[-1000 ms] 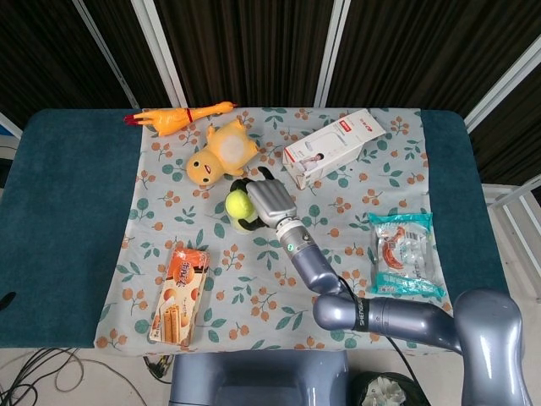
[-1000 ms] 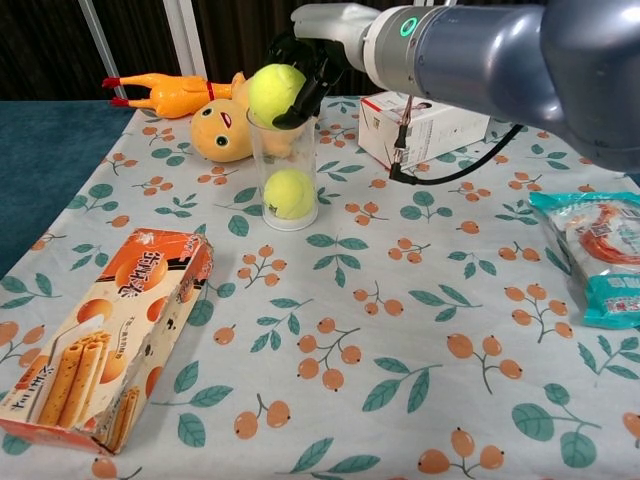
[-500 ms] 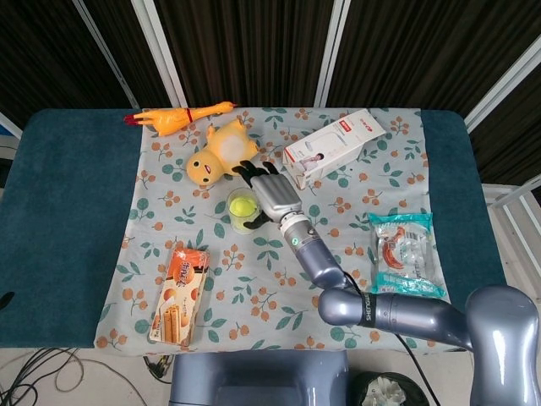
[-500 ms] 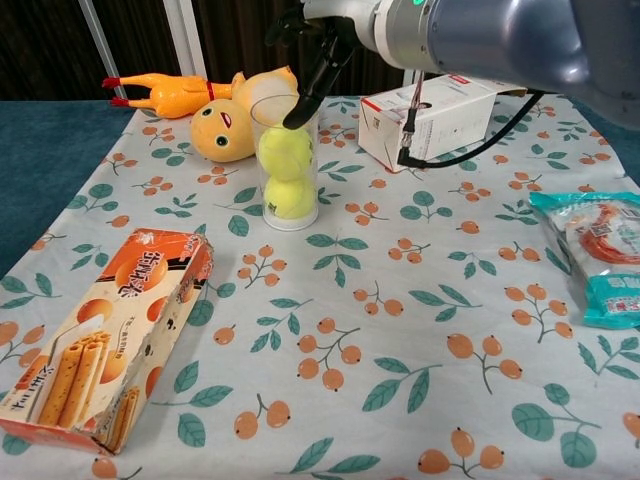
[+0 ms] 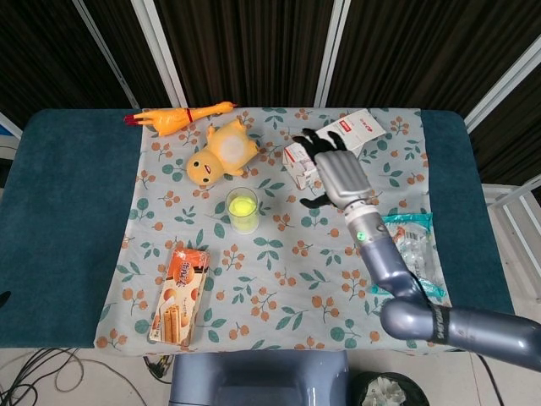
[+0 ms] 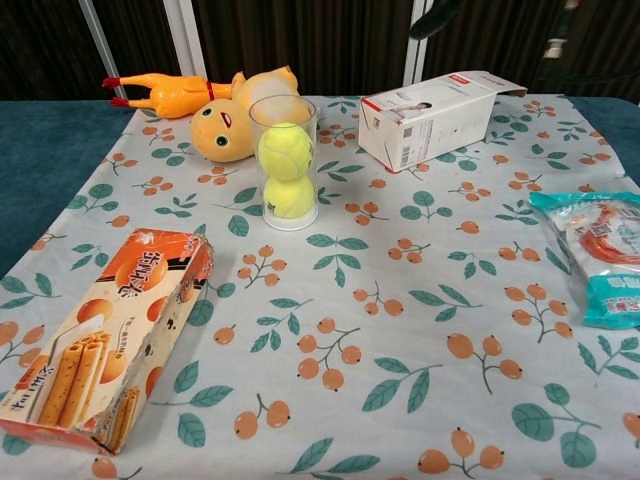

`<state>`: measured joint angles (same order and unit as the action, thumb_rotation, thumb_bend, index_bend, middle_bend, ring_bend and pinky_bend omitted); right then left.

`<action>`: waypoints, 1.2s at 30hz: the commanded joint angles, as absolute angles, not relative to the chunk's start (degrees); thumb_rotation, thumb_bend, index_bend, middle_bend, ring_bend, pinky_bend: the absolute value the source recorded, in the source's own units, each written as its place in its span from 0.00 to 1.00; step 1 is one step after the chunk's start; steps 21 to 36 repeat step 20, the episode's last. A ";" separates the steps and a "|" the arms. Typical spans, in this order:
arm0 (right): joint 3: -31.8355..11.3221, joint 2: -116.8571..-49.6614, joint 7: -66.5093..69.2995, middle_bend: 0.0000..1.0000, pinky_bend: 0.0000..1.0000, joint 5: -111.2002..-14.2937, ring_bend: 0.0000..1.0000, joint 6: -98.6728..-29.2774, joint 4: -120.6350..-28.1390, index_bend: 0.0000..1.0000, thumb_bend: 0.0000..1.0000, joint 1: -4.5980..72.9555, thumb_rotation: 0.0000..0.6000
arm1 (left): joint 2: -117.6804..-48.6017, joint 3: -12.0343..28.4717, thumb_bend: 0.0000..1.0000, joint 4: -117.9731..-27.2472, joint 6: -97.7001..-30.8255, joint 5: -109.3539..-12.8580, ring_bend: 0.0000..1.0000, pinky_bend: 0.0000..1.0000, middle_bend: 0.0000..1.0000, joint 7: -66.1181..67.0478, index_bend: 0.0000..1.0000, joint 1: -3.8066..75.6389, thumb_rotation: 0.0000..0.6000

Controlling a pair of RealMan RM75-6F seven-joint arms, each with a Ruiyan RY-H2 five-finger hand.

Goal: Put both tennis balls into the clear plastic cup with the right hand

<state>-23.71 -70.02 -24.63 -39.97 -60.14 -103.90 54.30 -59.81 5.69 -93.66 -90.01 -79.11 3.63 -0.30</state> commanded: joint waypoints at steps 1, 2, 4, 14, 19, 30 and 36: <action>-14.58 -60.90 -18.07 0.07 0.00 -59.77 0.17 -72.43 -113.38 0.13 0.18 38.96 1.00 | -59.96 5.61 0.00 -93.83 -90.34 -79.36 0.00 0.10 0.00 4.09 0.08 -0.39 1.00; -12.29 -59.53 -17.34 0.07 0.00 -62.52 0.17 -73.63 -113.91 0.13 0.18 36.55 1.00 | -59.98 5.57 0.00 -93.92 -90.48 -79.49 0.00 0.10 0.00 4.21 0.07 -0.44 1.00; -8.79 -57.54 -15.03 0.07 0.00 -67.38 0.17 -76.66 -114.77 0.13 0.18 32.14 1.00 | -60.04 5.65 0.00 -94.06 -90.95 -79.62 0.00 0.10 0.00 4.36 0.07 -0.56 1.00; 1.31 -58.17 -7.40 0.07 0.00 -82.01 0.17 -89.41 -104.04 0.13 0.18 17.69 1.00 | -60.35 5.44 0.00 -94.04 -91.04 -80.02 0.00 0.10 0.00 5.03 0.06 -0.57 1.00; 1.59 -59.63 -7.70 0.07 0.00 -83.72 0.17 -91.86 -99.27 0.13 0.18 15.23 1.00 | -60.87 4.75 0.00 -94.11 -90.06 -80.78 0.00 0.10 0.00 6.40 0.06 -0.09 1.00; 1.55 -59.86 -7.69 0.07 0.00 -83.89 0.17 -91.94 -98.73 0.13 0.18 15.02 1.00 | -60.95 4.66 0.00 -94.14 -89.92 -80.92 0.00 0.10 0.00 6.57 0.06 -0.01 1.00; 1.55 -59.86 -7.69 0.07 0.00 -83.89 0.17 -91.94 -98.73 0.13 0.18 15.02 1.00 | -60.95 4.66 0.00 -94.14 -89.92 -80.92 0.00 0.10 0.00 6.57 0.06 -0.01 1.00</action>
